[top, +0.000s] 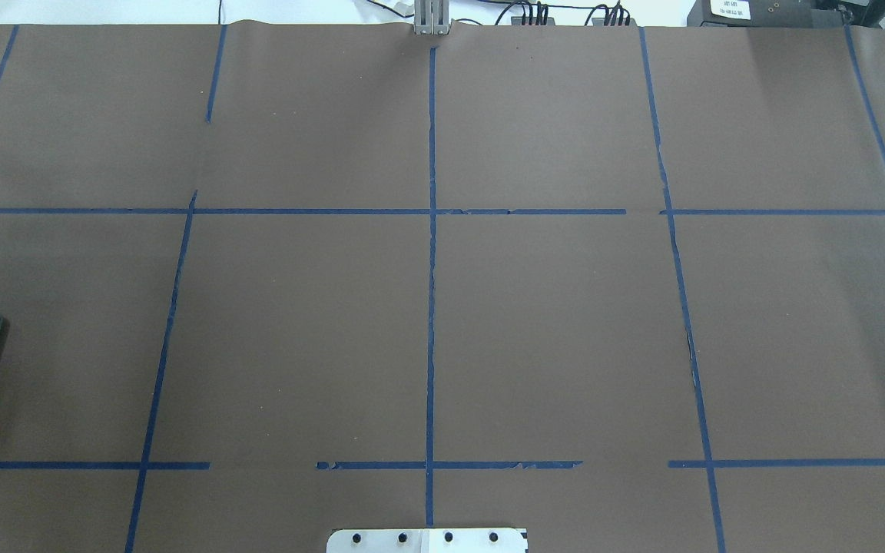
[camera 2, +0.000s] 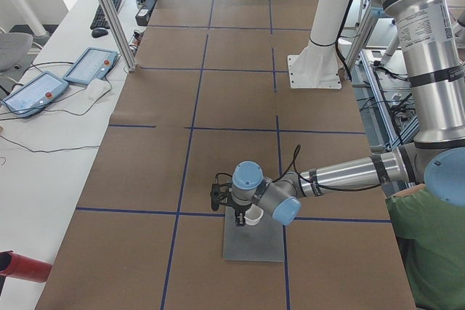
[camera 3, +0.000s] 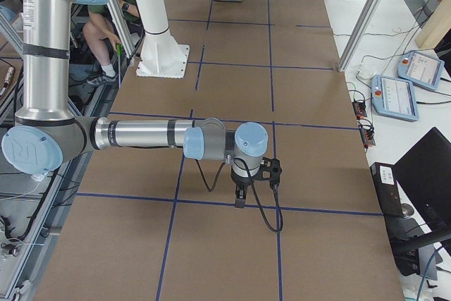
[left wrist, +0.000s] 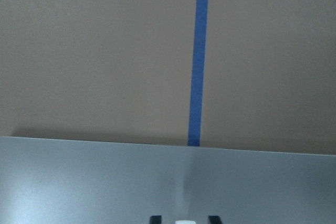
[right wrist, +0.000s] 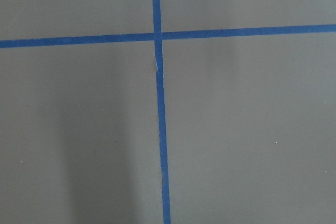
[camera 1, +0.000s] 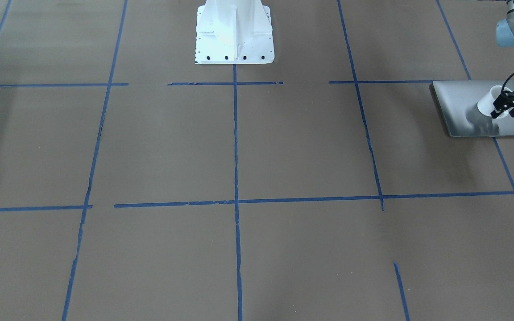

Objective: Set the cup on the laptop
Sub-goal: 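Bring the held cup over the grey laptop with the left gripper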

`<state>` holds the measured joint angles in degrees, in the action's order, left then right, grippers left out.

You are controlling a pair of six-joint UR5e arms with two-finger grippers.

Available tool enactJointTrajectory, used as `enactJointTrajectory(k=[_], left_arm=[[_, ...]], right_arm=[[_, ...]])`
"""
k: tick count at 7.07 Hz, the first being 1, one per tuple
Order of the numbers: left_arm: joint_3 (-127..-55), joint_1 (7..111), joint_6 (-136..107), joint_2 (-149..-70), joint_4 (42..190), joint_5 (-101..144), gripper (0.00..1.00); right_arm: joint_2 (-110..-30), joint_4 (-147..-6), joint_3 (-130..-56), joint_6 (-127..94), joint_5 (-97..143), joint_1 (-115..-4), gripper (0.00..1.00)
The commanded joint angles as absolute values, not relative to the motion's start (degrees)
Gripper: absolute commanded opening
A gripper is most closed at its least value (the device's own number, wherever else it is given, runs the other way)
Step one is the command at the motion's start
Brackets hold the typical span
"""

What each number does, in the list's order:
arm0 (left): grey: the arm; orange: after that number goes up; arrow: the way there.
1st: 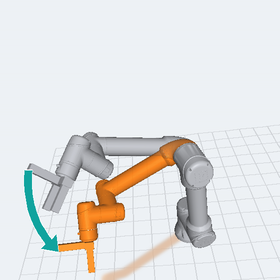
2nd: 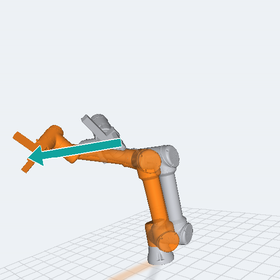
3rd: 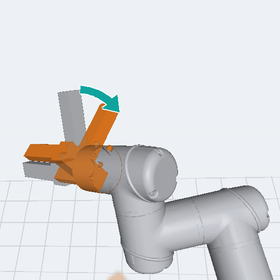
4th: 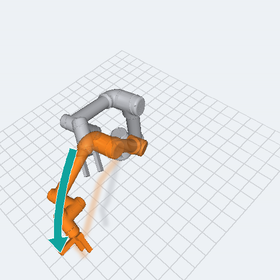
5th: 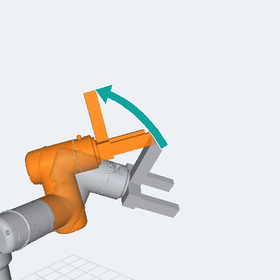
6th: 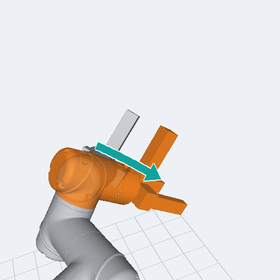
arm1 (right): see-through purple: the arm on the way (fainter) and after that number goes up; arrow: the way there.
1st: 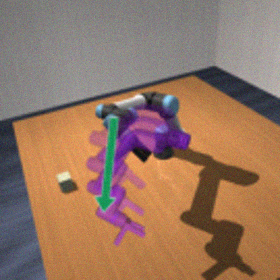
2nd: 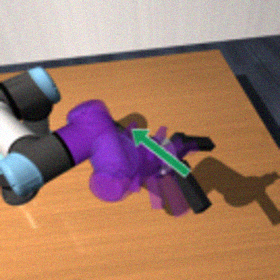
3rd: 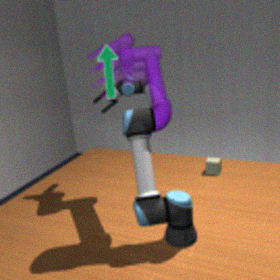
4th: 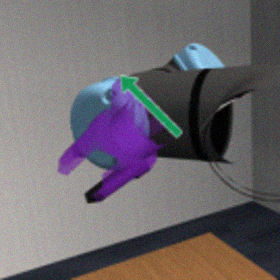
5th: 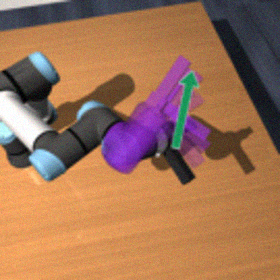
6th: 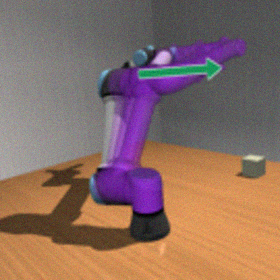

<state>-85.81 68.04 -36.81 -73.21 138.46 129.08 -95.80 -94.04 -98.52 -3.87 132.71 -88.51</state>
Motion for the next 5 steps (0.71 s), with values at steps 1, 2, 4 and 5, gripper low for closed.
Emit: enactJointTrajectory(k=[1,2,4,5], left_arm=[[-86.04,68.20,-36.65,-73.82,138.25,131.47,1.00],[-85.52,68.12,-34.56,-74.87,137.82,131.48,1.00],[-84.99,69.07,-26.07,-78.73,131.71,131.49,1.00],[-84.99,72.21,-20.10,-82.23,125.48,131.31,1.00]], right_arm=[[-95.80,-94.04,-98.53,-3.87,132.71,-88.51,1.00],[-95.80,-94.04,-98.53,-3.87,132.71,-88.51,1.00],[-95.80,-94.04,-98.53,-3.87,132.71,-88.51,1.00],[-95.80,-94.04,-98.53,-3.87,132.71,-88.51,1.00]])
